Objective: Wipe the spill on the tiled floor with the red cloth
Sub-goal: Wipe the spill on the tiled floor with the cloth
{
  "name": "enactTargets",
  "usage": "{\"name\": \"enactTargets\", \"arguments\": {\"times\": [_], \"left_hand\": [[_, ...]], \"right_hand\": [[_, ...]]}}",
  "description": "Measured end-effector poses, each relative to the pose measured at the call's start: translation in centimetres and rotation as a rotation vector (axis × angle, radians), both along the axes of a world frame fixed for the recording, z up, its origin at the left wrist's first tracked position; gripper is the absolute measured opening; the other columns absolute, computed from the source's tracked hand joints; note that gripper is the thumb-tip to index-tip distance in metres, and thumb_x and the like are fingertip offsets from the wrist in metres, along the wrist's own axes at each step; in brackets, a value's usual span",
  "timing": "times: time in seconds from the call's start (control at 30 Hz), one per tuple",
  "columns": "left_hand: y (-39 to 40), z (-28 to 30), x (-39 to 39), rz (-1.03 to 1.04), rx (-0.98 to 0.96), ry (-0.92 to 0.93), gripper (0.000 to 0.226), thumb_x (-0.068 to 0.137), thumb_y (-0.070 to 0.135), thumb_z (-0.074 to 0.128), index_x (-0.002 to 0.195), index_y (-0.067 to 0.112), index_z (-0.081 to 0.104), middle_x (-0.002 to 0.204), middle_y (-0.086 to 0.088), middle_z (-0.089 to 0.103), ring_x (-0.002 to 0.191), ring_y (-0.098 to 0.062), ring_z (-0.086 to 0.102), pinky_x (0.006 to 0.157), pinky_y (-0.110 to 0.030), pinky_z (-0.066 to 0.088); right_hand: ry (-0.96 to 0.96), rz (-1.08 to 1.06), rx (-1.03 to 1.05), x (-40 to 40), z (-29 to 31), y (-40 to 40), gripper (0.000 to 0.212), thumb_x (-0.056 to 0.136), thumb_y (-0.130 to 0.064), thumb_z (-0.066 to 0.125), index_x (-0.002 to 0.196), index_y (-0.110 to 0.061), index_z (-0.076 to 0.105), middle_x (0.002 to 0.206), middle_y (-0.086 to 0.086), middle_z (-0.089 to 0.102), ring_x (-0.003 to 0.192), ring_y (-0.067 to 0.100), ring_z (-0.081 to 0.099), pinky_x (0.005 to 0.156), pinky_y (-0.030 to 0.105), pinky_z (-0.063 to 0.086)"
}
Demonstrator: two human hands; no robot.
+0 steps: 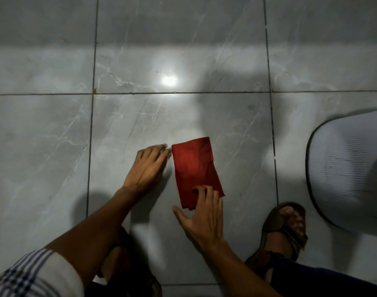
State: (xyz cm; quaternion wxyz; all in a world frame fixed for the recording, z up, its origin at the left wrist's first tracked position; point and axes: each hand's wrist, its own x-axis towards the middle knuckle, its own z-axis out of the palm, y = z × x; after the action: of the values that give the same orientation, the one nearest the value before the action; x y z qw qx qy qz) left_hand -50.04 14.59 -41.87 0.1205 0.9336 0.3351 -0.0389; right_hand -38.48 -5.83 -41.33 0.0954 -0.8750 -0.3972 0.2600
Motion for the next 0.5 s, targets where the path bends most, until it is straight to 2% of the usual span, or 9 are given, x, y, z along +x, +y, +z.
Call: {"name": "enactTargets", "arguments": {"times": [0.07,0.17,0.33,0.43,0.47,0.5], "left_hand": [[-0.1,0.8,1.4,-0.087,0.003,0.032,0.059,0.092,0.001,0.082,0.149,0.003,0.066,0.146,-0.023,0.070,0.127,-0.044,0.073,0.103,-0.051,0.058],[0.2,1.5,2.9,-0.146,0.012,0.047,0.069,0.087,-0.006,0.085,0.152,0.006,0.065,0.147,-0.024,0.070,0.130,-0.044,0.072,0.102,-0.050,0.060],[1.2,1.0,3.5,-0.206,0.019,0.048,0.068,0.083,-0.001,0.091,0.148,0.006,0.070,0.150,-0.025,0.069,0.131,-0.046,0.073,0.103,-0.052,0.061],[1.6,1.6,3.1,-0.243,0.006,0.019,0.062,0.079,0.000,0.094,0.138,0.004,0.077,0.141,-0.024,0.075,0.123,-0.045,0.077,0.096,-0.051,0.064],[1.7,2.4,3.5,-0.246,0.009,0.033,0.056,0.078,0.002,0.095,0.132,0.006,0.081,0.137,-0.021,0.078,0.121,-0.043,0.079,0.094,-0.049,0.064],[1.7,3.6,4.0,-0.237,0.004,0.060,0.050,0.077,0.005,0.096,0.125,0.009,0.084,0.133,-0.018,0.080,0.118,-0.041,0.080,0.092,-0.048,0.064]], "right_hand": [[0.061,-0.005,-0.084,-0.3,0.4,0.1,0.088,0.080,-0.085,0.060,0.146,-0.026,0.052,0.141,0.002,0.058,0.124,0.022,0.057,0.104,0.039,0.055],[0.078,-0.016,-0.099,-0.2,0.9,0.5,0.076,0.088,-0.073,0.063,0.147,-0.025,0.054,0.144,0.002,0.057,0.127,0.022,0.056,0.106,0.037,0.053],[0.088,-0.060,0.001,-0.3,0.8,0.0,0.053,0.092,-0.051,0.072,0.134,-0.019,0.068,0.130,0.002,0.069,0.113,0.022,0.065,0.093,0.039,0.062],[0.073,-0.015,0.027,0.5,0.9,0.1,0.033,0.091,-0.037,0.080,0.116,-0.017,0.075,0.111,0.002,0.075,0.094,0.020,0.072,0.075,0.033,0.064],[0.051,0.011,0.014,1.2,1.0,0.5,0.026,0.093,-0.034,0.079,0.112,-0.017,0.075,0.105,0.002,0.075,0.090,0.019,0.072,0.074,0.032,0.063],[0.050,0.045,-0.029,1.9,1.3,1.1,0.022,0.100,-0.034,0.072,0.115,-0.017,0.073,0.107,0.002,0.074,0.094,0.019,0.071,0.080,0.034,0.062]]}}
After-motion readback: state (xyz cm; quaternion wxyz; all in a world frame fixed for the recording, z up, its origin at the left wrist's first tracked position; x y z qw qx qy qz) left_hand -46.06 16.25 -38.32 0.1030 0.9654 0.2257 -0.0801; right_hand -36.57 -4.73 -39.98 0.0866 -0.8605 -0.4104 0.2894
